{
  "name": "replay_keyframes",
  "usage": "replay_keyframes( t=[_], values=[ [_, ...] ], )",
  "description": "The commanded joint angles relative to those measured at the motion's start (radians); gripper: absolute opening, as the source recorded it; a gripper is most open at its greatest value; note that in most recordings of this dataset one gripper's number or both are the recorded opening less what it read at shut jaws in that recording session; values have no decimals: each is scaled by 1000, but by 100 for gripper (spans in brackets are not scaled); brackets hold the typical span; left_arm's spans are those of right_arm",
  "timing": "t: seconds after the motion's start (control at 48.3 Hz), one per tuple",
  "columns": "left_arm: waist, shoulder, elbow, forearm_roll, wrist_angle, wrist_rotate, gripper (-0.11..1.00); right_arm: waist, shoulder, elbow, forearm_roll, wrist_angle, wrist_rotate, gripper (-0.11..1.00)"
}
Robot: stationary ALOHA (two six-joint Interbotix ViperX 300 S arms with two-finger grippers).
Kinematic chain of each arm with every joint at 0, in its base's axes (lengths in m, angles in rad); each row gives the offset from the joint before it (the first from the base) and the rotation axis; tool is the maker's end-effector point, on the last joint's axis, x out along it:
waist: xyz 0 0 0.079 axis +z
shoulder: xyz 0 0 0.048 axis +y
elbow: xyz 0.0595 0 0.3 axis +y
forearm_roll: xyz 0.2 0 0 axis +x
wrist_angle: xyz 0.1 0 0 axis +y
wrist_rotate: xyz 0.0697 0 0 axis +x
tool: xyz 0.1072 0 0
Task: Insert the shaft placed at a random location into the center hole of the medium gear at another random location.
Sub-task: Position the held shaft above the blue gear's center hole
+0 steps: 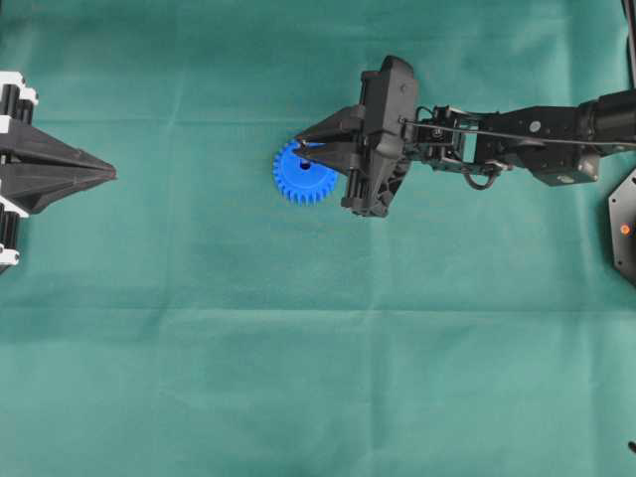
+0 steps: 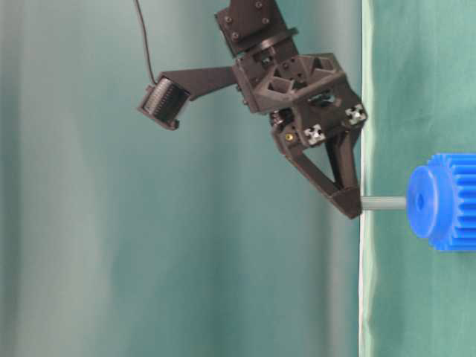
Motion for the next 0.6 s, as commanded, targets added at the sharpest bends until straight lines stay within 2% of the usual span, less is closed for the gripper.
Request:
replay_keyframes(
  t=[0.0,0.58],
  values=[
    [2,8,-21,2,-5,-2,0,3,-2,-23,3,-17,-14,14],
    [2,8,-21,2,-5,0,0,3,43,-20,14,-40,-9,14]
  ],
)
